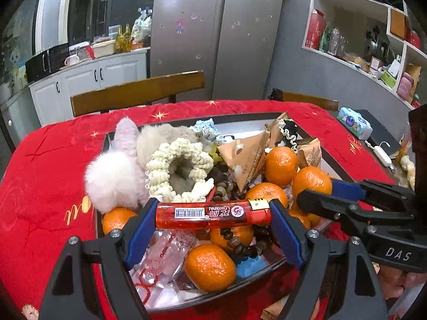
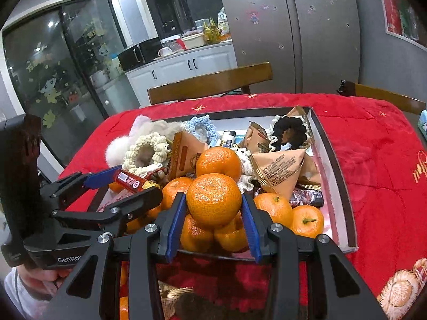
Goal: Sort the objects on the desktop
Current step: 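Lower the red tube into the tray and open the left tool while the right tool releases its orange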
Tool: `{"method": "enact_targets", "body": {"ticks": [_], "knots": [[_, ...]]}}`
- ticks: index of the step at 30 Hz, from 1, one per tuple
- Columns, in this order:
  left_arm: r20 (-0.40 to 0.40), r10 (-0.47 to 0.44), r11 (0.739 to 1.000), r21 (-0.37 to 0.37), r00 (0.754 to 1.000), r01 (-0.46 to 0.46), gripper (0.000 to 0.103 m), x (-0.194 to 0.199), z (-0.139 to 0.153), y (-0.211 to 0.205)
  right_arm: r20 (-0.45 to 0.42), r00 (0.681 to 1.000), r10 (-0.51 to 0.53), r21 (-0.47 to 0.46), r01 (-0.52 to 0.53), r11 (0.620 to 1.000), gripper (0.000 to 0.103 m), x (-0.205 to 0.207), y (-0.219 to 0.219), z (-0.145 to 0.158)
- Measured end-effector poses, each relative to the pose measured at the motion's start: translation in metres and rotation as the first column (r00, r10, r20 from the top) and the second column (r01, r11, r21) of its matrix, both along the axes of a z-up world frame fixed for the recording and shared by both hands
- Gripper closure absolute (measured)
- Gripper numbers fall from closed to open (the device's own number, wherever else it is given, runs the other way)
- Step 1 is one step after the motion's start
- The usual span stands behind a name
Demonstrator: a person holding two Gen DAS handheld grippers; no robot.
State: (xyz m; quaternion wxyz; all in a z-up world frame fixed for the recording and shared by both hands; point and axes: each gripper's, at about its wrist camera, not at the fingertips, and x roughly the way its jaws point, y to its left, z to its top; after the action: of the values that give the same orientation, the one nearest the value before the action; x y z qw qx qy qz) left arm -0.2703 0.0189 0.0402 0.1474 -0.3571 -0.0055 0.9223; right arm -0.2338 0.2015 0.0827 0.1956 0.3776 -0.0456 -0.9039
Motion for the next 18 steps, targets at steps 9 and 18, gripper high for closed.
{"method": "enact_targets", "body": {"ticks": [9, 18], "knots": [[-0.026, -0.008, 1.0, -0.022, 1.0, 0.007, 0.02, 0.0007, -0.0014, 0.0066, -0.021, 1.0, 0.017, 0.011, -0.017, 1.0, 0.063, -0.0016, 0.0016, -0.0095], [-0.037, 0.005, 0.999, -0.033, 0.999, -0.006, 0.02, 0.0026, -0.0015, 0.0083, -0.02, 1.0, 0.019, 0.006, -0.019, 1.0, 0.063, -0.0011, 0.0024, -0.0097]]}}
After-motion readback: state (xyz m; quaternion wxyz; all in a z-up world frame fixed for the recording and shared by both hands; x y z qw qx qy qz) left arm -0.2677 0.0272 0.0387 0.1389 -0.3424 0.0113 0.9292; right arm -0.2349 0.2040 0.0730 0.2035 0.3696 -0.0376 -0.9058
